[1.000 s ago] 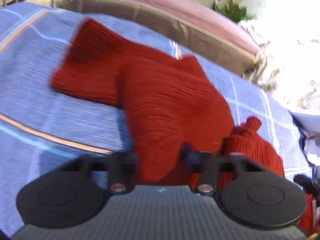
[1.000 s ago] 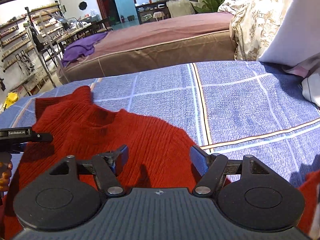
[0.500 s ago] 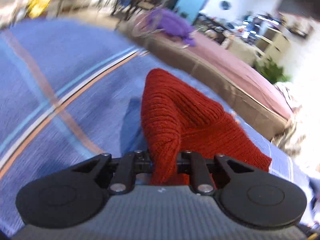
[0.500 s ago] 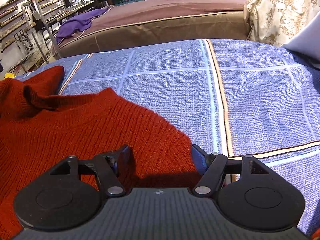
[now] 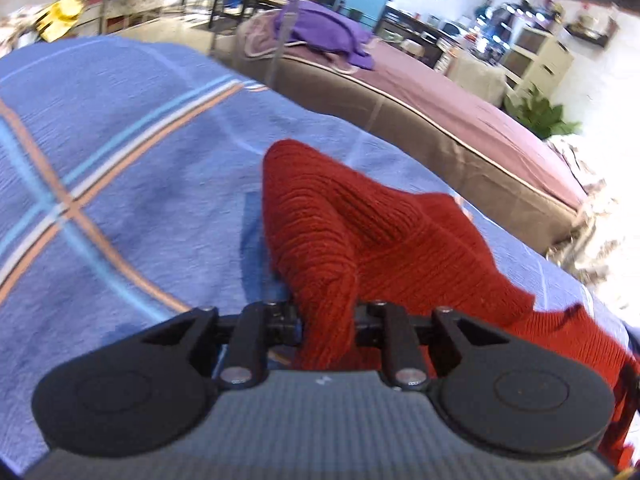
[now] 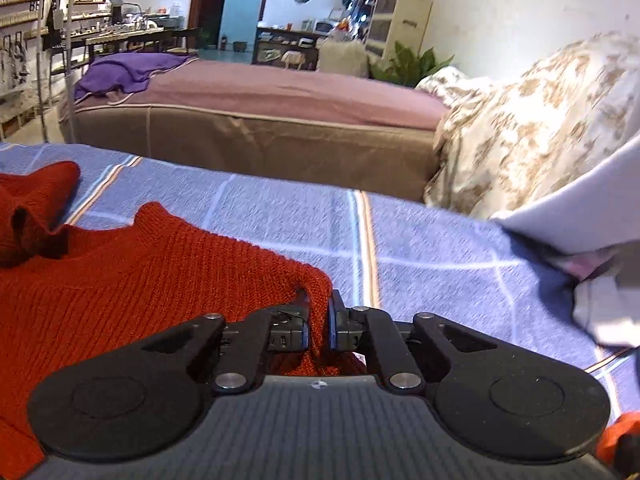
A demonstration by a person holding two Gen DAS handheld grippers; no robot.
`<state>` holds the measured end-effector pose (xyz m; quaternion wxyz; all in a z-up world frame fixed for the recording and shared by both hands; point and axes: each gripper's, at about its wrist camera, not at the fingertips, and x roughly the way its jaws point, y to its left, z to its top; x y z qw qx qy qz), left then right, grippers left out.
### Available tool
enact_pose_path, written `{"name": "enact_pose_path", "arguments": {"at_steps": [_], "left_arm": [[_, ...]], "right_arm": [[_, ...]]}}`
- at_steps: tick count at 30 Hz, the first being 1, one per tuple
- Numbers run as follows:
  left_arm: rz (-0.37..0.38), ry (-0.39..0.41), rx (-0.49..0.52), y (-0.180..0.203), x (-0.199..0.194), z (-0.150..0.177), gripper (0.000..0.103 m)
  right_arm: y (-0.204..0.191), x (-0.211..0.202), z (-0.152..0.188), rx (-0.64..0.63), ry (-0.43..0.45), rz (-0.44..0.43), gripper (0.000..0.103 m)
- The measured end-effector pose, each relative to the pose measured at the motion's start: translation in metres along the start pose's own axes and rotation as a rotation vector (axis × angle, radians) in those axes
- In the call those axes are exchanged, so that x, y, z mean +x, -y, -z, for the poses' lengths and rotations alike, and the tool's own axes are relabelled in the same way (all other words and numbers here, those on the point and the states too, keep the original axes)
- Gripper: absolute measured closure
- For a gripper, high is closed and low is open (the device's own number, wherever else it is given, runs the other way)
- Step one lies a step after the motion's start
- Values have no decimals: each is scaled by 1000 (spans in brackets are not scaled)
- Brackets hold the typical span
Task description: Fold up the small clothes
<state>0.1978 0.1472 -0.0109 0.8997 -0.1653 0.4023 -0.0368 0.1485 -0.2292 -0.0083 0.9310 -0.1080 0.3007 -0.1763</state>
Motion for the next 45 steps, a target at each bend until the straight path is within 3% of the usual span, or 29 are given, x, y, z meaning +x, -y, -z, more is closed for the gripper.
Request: {"name": "enact_pose_path", "arguments": {"at_steps": [1,3,4,6,7,8,9,13,18,23,25,27,30,32,34,37,39,43,44,45], "left_arm": [[-1,-17,4,5,3,2,57],[-24,-30,-5,8,7,8,41],[-30,-29,-14,6,5,13,29],[-31,-52,-36,-1,-1,20,9],[-25,-59,-48,-7,-5,21,6],[-11,-58,-56,-13,-11,22,6],[2,-55,-60,-18,-18,24,6],[40,-46,-44,-41,-57,37,1],[45,-87,48,-63,-110,78,0],[70,-106,115,-72,-166,116,3],[124,-124,140,-66,-186,129,11],[165,-142,189,-53,-202,141,13],[225,-153,290,-33,-221,160,14],[203,-141,381,-21,-228,176,14],[156,-139,442,-16,-231,190,14],[171,-150,391,-24,-235,201,14],[172,-168,350,-30,-237,205,14],[161,-133,337,-35,-243,208,13],[147,-121,343,-36,-245,209,13],[128,-109,352,-37,-247,210,13]], "right_arm": [[-3,4,1,-32,2,41,89],[-4,19,7,-69,-65,70,73],[-1,23,11,-65,-88,47,71],[6,13,20,-56,-62,60,62],[8,5,24,-68,-40,99,53],[10,-3,27,-74,-33,121,20],[15,-15,30,-55,-29,115,0],[34,-72,56,47,26,-109,0],[39,-123,101,4,-84,-182,0],[42,-166,133,-72,-136,-241,0],[43,-171,139,-73,-186,-265,0],[45,-172,142,-27,-231,-338,0],[47,-173,149,73,-322,-617,0],[41,-174,159,107,-379,-775,0],[29,-173,170,87,-447,-831,0],[22,-170,179,139,-432,-886,0],[19,-166,176,200,-408,-928,0],[13,-144,180,405,-406,-993,0],[11,-139,181,443,-399,-988,7],[9,-138,180,459,-395,-967,55]]}}
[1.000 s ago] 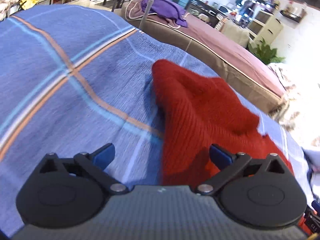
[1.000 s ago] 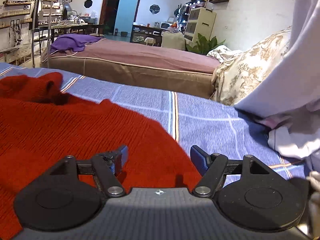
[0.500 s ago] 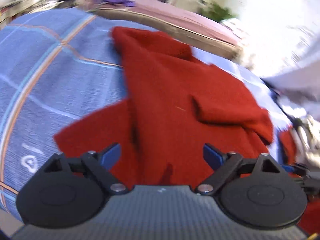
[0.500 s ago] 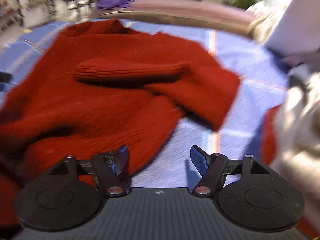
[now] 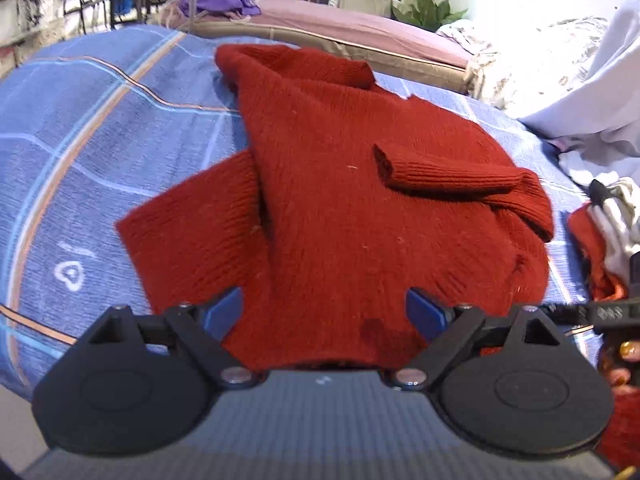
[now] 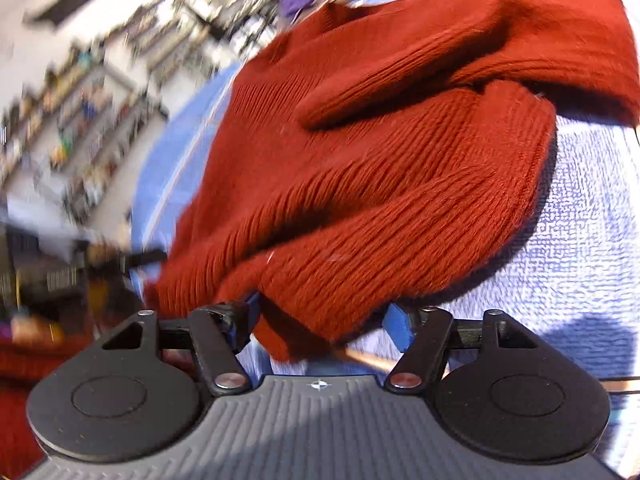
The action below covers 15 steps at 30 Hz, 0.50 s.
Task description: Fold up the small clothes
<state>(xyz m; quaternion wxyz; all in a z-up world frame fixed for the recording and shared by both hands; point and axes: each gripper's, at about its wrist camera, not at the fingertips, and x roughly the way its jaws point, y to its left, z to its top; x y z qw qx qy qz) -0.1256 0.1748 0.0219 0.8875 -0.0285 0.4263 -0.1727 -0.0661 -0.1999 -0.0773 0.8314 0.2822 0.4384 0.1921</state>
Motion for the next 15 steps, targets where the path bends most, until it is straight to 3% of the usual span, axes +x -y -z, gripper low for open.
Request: {"name": "enact_pose_path", "arguments": {"at_steps": [1,2,6,10,11,14,15], "left_arm": [[-21,10,9,-1,-2,-1,13],[-38,27,10,-3,-6,0,13],[-85,72,-34,-23,-19,-6,11],[-165,98,-51,-47,-19,-14,11],[-179,104,-57,-54,-17,-18,11],[-231,133,-72,-75,-12,-29,11],[-244,141,-73,-82,-10,-32,11]], "right_arm": [[-3,1,0,3,0,15,80],[-8,-2,0,-17,3,9,86],[-24,-46,-2,-122,9,29,91],[-14,-110,5,-139,-20,197,95],[-13,-124,14,-128,-36,233,102],[3,-143,35,-145,-86,435,103],[10,-144,38,-121,-67,460,103]]}}
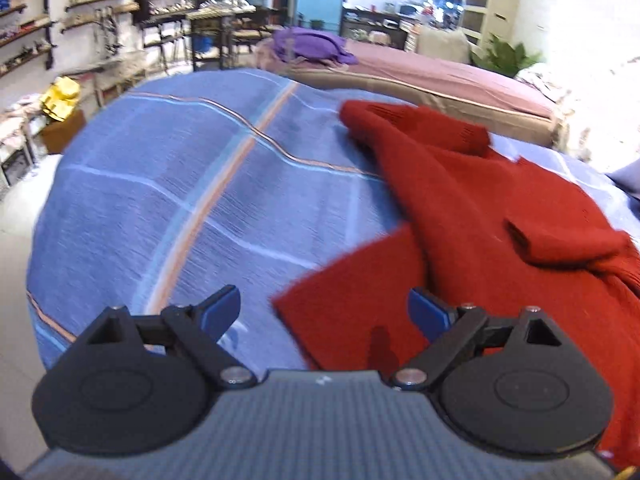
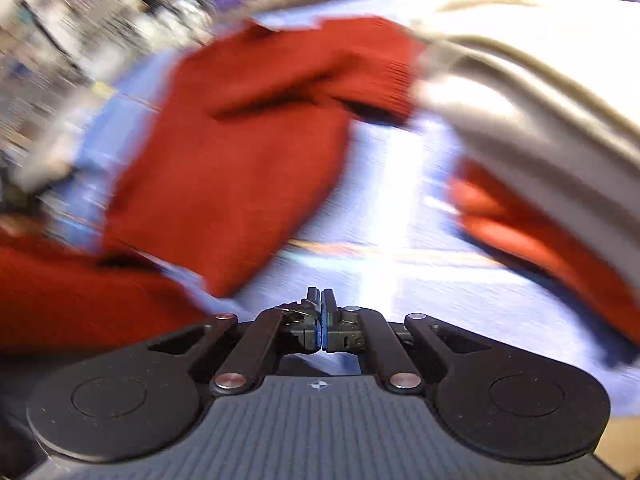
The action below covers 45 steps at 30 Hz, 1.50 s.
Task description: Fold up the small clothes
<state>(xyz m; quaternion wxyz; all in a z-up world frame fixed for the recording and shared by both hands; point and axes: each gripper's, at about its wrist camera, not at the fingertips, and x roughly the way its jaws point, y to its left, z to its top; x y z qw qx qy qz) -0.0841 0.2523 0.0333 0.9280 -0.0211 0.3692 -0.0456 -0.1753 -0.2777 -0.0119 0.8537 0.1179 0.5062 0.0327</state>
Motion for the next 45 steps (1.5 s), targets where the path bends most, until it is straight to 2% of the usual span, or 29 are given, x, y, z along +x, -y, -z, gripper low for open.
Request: {"name": "enact_pose_path", "arguments": {"at_steps": [2,3,4,5,6,7,11,13,14,15,17,18,19,20,22,23,25,27,28,29,32,35,38,40,41,42,43,44,45], "left_arm": [[-6,12,-2,-13,8,-3,7],[21,11,-1,-19,13,-3,4],[61,0,1,-24,20,-2,4],[94,-19,5,-28,27,-1,4],[119,-35,11,-28,34,0,4],[146,-43,23,-27,40,1,4],[138,27,94,-16,62,6,6],[214,-13,61,-11,76,9,23],[260,-67,39,-7,84,12,23],[254,-85,53,0,90,15,23],[194,-46,150,14,90,23,30],[191,-38,150,16,89,25,46],[212,-36,127,16,86,24,73],[240,-42,108,15,83,23,90],[268,-63,51,12,75,20,90],[265,-49,27,11,67,20,90],[266,0,-64,1,47,18,91],[255,63,-155,-14,19,17,91],[243,85,-192,-23,4,18,91],[227,98,-227,-32,-10,21,91],[222,79,-287,-53,-40,35,91],[192,14,-248,-46,-49,53,91],[165,-106,-290,-42,-25,74,90],[167,-186,-341,-42,-6,83,86],[166,-193,-362,-43,-2,83,83],[162,-187,-366,-44,-2,82,78],[162,-188,-351,-46,-3,77,63],[154,-190,-323,-48,-5,71,50],[122,-184,-294,-50,-10,66,25]], "right_arm": [[9,7,4,80,55,-38,100],[5,12,4,99,69,-72,80],[1,18,3,120,94,-108,68],[-3,26,2,142,119,-155,34],[-7,35,-1,157,125,-192,7],[-11,41,-7,165,120,-216,3],[-25,58,-22,129,92,-249,3],[-24,62,-26,128,77,-280,3],[-25,66,-27,132,68,-280,3],[-24,68,-24,128,59,-274,3],[-26,71,-21,109,42,-250,3],[-28,73,-21,106,34,-247,3],[-26,73,-19,110,25,-257,3],[-27,76,-18,117,20,-269,4],[-30,77,-17,115,28,-295,7],[-29,78,-17,107,28,-314,9],[-32,81,-19,93,20,-326,19],[-34,83,-20,77,17,-342,60],[-35,81,-20,72,22,-345,70],[-35,78,-19,66,26,-344,90],[-33,61,-19,72,40,-389,92],[-27,31,-19,18,32,-375,93],[-13,10,-17,-33,17,-332,94],[-7,16,-15,-45,-30,-300,94],[-10,23,-16,-50,-60,-297,94],[-13,29,-14,-62,-81,-286,90],[-18,34,-14,-84,-98,-245,86],[-23,35,-15,-114,-111,-175,74],[-28,32,-17,-141,-107,-100,65]]}}
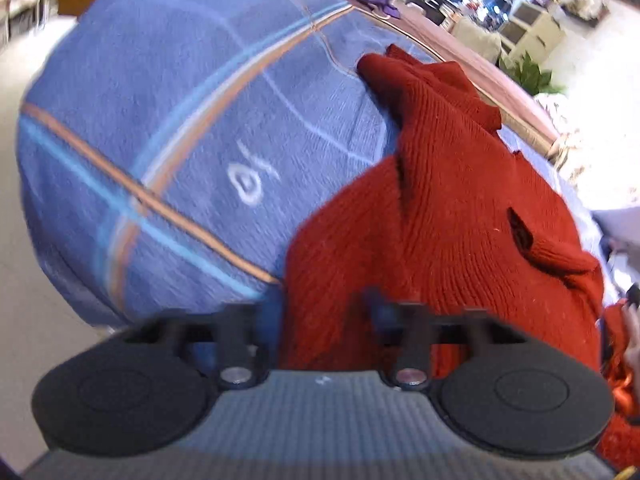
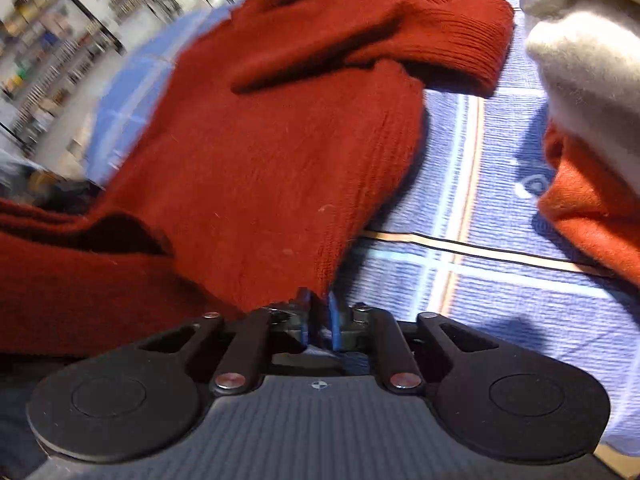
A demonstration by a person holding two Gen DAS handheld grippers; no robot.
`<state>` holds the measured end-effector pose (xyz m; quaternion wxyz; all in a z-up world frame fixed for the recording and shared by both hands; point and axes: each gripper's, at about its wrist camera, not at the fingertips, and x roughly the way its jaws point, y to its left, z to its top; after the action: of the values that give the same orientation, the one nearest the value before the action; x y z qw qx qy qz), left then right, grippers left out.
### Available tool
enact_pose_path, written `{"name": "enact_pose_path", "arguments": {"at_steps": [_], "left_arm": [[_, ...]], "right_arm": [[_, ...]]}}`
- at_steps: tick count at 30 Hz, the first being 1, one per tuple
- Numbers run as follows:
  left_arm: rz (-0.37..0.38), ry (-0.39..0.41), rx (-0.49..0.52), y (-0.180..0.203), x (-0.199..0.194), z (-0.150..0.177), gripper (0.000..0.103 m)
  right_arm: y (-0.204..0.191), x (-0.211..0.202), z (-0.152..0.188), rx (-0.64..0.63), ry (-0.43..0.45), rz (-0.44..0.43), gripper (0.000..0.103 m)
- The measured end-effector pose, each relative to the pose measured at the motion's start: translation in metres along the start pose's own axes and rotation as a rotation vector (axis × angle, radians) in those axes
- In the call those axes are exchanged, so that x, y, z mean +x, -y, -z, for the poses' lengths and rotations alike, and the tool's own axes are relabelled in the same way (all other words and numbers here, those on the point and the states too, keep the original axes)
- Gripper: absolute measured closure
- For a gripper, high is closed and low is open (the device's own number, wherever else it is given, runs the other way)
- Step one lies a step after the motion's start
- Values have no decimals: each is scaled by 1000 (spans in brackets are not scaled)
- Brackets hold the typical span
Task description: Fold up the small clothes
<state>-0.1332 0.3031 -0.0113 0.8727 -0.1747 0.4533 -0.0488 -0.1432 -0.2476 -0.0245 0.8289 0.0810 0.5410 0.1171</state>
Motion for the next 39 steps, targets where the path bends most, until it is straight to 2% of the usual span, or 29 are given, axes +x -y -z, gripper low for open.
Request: {"name": "enact_pose_path", "arguments": {"at_steps": [1,2,4,5,6,8,12,15,18,19,20,21,22,23,26,28,31,32,34,35,36,37,39], "left_arm": [[-49,28,20,-2,-9,-4,17],[-91,70,33,-4,-19,-8,17],[-127,144,24,-13,-36,-21,17],[-125,181,-2,-16,-43,-29,17],[-120,214,-30,-18,-47,-38,17],[-89,259,-55,-10,-54,-52,17],[-9,312,-13,29,-45,-77,13],[11,306,132,71,-38,-92,11],[-20,317,314,110,-29,-100,3],[-33,324,363,118,-25,-106,3],[-45,331,398,122,-20,-112,3],[-52,333,424,123,-14,-118,3],[-57,336,439,127,-9,-122,3],[-69,342,434,123,-4,-126,3],[-147,352,368,105,28,-150,3],[-227,358,328,91,53,-163,3],[-302,346,324,81,97,-181,9],[-311,335,326,82,111,-188,9],[-324,339,301,88,128,-202,9],[-304,349,272,91,131,-209,9],[-255,365,234,96,132,-216,8],[-193,387,197,100,136,-223,6],[-80,423,147,114,143,-234,2]], "right_arm": [[-4,-7,-4,-17,17,65,60],[-7,-17,-10,-27,53,98,50],[-12,-39,-28,-44,163,64,34],[-16,-46,-38,-56,224,36,15],[-21,-49,-50,-81,274,16,0],[-41,-36,-78,-194,317,27,0],[-103,27,-128,-514,281,182,0],[-144,75,-149,-776,262,256,0],[-159,126,-155,-955,219,367,1],[-156,138,-157,-979,183,369,6],[-152,142,-162,-988,153,340,38],[-145,138,-168,-969,137,309,78],[-136,128,-176,-922,133,307,79],[-126,115,-185,-866,135,345,81],[-82,61,-213,-757,212,593,85],[-40,20,-231,-639,254,768,85],[22,-34,-244,-436,267,945,84],[40,-47,-245,-373,262,974,80],[68,-68,-240,-288,258,1018,46],[76,-77,-234,-265,273,1058,5],[79,-84,-226,-259,307,1091,0],[80,-91,-216,-258,342,1105,0],[73,-97,-211,-227,394,1073,0]]}}
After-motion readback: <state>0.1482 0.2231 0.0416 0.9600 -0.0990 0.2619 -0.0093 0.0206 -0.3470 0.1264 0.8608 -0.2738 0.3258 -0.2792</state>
